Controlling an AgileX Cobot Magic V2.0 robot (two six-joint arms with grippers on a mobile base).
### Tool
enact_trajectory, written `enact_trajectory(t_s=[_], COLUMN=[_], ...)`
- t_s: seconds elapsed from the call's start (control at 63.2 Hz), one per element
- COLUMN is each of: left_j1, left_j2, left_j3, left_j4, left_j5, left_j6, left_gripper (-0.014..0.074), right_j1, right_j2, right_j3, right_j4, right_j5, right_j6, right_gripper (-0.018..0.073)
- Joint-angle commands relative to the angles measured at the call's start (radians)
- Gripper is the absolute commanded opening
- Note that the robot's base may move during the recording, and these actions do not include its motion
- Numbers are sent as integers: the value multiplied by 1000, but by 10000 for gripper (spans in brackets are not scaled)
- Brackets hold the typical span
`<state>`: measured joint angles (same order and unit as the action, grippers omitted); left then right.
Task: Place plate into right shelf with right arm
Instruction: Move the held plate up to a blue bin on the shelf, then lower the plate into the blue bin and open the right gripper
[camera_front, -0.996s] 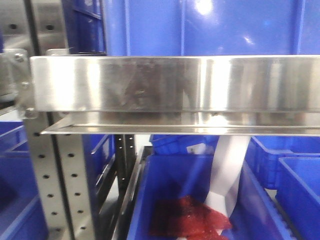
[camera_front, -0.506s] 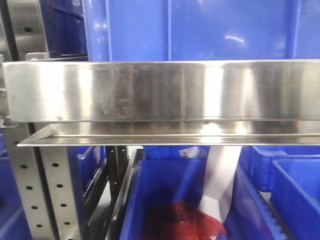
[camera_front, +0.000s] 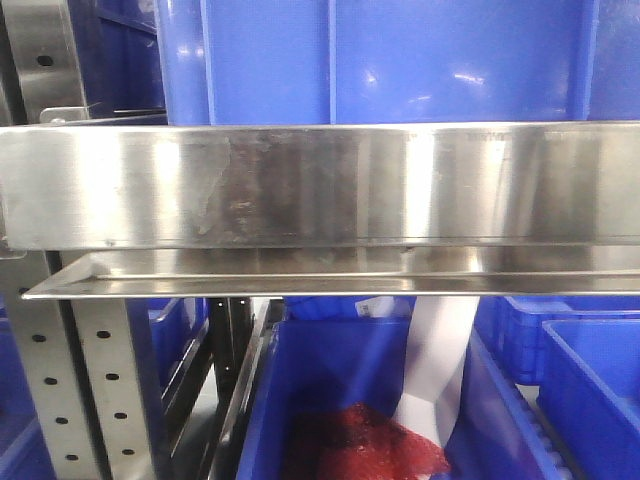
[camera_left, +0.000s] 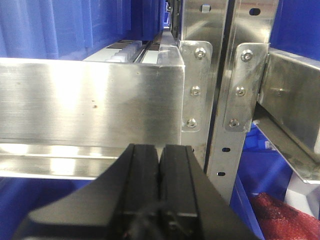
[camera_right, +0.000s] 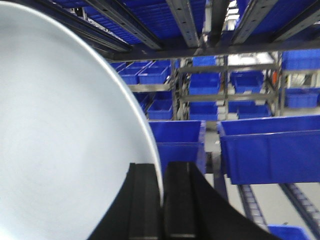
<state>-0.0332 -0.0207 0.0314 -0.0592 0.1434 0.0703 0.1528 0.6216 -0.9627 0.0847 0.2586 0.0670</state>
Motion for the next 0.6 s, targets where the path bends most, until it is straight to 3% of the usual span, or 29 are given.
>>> enact_trajectory(t_s=[0.0, 0.237, 0.474, 0.585], left_j1=[-6, -6, -6, -6], left_j2=[-2, -2, -2, -2], left_j3=[8, 8, 8, 8], left_j4=[-4, -4, -4, -4], left_j5=[-84, -84, -84, -84], left_j6=[3, 3, 3, 3], left_gripper=[-47, -47, -47, -47], right_j1=[13, 96, 101, 119], right_j2=[131, 404, 613, 660], right_j3=[-121, -299, -368, -370], right_j4=[43, 35, -29, -28], right_j5=[-75, -82, -84, -65], right_j6=[3, 2, 2, 2], right_gripper=[54, 54, 62, 183])
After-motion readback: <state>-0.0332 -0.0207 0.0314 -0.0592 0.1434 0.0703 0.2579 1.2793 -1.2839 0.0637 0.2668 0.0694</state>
